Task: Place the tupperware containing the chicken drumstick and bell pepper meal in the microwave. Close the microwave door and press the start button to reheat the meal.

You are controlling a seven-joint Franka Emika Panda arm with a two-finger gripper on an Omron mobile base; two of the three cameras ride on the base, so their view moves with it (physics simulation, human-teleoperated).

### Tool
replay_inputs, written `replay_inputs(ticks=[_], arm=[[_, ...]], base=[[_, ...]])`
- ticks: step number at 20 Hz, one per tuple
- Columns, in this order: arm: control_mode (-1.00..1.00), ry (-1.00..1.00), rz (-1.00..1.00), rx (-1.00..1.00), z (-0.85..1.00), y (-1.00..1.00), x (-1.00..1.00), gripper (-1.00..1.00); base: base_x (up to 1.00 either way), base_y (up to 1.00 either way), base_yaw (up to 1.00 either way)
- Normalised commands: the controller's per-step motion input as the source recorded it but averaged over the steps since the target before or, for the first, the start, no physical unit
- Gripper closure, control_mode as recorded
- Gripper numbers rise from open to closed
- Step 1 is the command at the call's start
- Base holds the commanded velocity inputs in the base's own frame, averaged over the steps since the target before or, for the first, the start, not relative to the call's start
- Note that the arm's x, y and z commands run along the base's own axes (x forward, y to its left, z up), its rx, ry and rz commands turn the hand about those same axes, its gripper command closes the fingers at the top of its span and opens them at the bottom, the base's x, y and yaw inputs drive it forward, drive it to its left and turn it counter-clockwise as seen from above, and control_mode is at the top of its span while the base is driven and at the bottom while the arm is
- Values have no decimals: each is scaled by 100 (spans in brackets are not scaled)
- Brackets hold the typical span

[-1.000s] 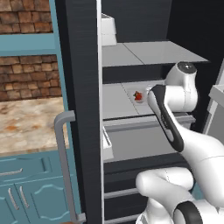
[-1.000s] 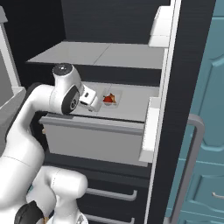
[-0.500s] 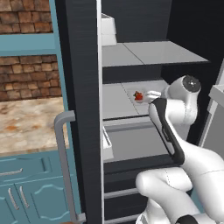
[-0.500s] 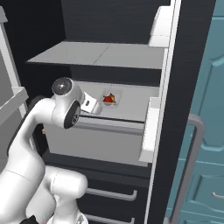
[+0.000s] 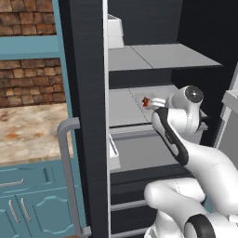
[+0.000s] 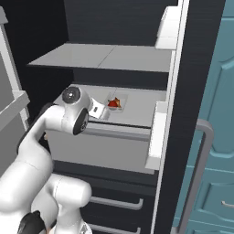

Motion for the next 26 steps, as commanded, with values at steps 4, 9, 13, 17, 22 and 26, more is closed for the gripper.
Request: replay_inputs(ticks=[4,9,13,17,22,26], arm=[[-100,0,-1,0,-13,0,41,-100],[-100,0,-3,0,-17,-6,42,-100],[-100,2,-2,0,-20,-14,49,-100],[-100,5,-2,0,-19,-14,50,-100],[-100,5,-4,0,-16,-7,47,-100],[-100,3,-4,1,-9,-1,40,-100]], base=[[0,0,0],[0,0,0],[0,0,0],[0,0,0],[0,0,0],[0,0,0]])
